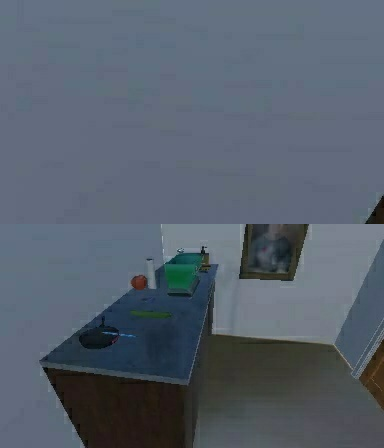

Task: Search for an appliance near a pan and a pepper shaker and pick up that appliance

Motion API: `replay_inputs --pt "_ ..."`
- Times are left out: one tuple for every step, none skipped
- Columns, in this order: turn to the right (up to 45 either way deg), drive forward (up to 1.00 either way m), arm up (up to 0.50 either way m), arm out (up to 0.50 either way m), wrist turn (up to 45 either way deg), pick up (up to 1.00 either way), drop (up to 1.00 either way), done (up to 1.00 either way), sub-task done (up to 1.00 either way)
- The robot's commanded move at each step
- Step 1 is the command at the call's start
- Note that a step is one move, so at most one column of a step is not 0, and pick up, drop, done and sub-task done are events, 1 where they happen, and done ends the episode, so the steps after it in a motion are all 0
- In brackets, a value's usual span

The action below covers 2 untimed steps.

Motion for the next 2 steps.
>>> replay_inputs --pt "45.0 0.0 0.0 0.0 0.0 0.0 0.0 0.0 0.0" --pt "45.0 0.0 0.0 0.0 0.0 0.0 0.0 0.0 0.0"
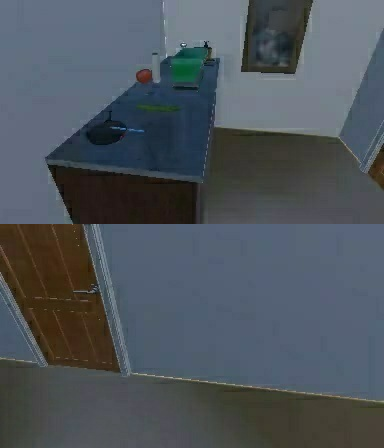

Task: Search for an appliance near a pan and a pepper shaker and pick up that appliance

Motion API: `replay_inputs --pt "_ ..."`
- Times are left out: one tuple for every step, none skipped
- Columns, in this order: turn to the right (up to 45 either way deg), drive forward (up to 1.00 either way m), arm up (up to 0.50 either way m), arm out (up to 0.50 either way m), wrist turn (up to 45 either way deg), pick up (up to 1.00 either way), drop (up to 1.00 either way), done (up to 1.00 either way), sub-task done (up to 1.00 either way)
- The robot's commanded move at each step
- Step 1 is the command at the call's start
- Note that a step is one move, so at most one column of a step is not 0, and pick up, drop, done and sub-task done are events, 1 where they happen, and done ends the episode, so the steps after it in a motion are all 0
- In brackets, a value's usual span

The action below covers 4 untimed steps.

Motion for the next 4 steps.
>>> replay_inputs --pt "45.0 0.0 0.0 0.0 0.0 0.0 0.0 0.0 0.0" --pt "30.0 0.0 0.0 0.0 0.0 0.0 0.0 0.0 0.0" --pt "0.0 0.8 0.0 0.0 0.0 0.0 0.0 0.0 0.0" --pt "-45.0 0.0 0.0 0.0 0.0 0.0 0.0 0.0 0.0"
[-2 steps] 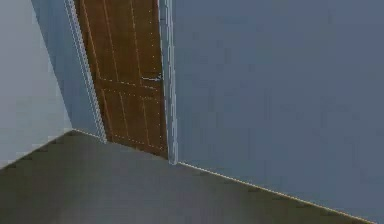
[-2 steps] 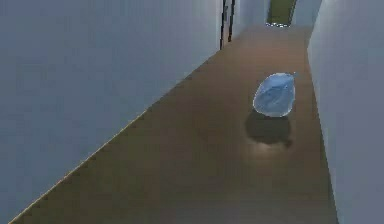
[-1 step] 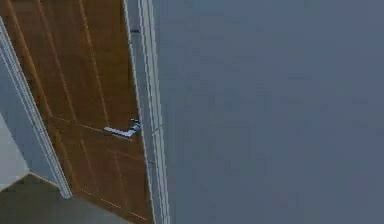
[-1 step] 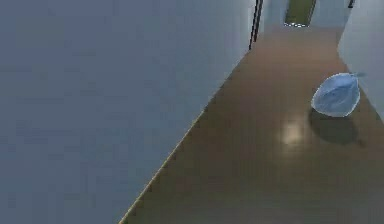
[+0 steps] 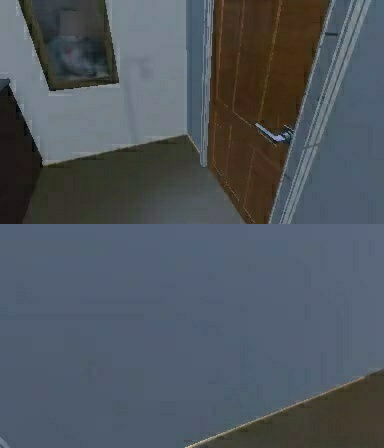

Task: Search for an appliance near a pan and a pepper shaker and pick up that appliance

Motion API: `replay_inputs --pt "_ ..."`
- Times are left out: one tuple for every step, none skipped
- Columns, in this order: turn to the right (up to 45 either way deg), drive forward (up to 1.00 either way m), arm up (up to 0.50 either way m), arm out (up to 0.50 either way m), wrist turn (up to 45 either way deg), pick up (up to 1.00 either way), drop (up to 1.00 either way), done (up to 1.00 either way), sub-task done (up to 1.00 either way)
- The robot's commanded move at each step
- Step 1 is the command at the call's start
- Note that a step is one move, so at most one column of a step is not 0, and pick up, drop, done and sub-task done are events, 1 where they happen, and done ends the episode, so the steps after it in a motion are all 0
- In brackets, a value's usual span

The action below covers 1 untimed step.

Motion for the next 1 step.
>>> replay_inputs --pt "-30.0 0.0 0.0 0.0 0.0 0.0 0.0 0.0 0.0"
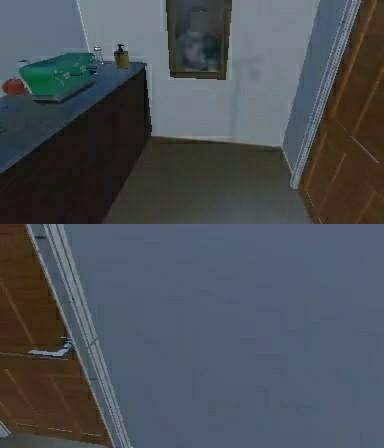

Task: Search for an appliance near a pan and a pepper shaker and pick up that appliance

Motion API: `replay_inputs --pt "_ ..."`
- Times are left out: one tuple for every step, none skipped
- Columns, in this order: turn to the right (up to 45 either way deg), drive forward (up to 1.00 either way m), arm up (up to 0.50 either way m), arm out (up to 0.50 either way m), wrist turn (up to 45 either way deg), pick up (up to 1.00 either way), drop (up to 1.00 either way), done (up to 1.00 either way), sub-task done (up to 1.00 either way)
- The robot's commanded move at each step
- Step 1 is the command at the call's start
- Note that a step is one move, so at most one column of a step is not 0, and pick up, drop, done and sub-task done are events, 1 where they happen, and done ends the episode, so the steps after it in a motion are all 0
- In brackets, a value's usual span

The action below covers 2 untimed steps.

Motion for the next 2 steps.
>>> replay_inputs --pt "0.0 1.0 0.0 0.0 0.0 0.0 0.0 0.0 0.0" --pt "-3.0 0.0 0.0 0.0 0.0 0.0 0.0 0.0 0.0"
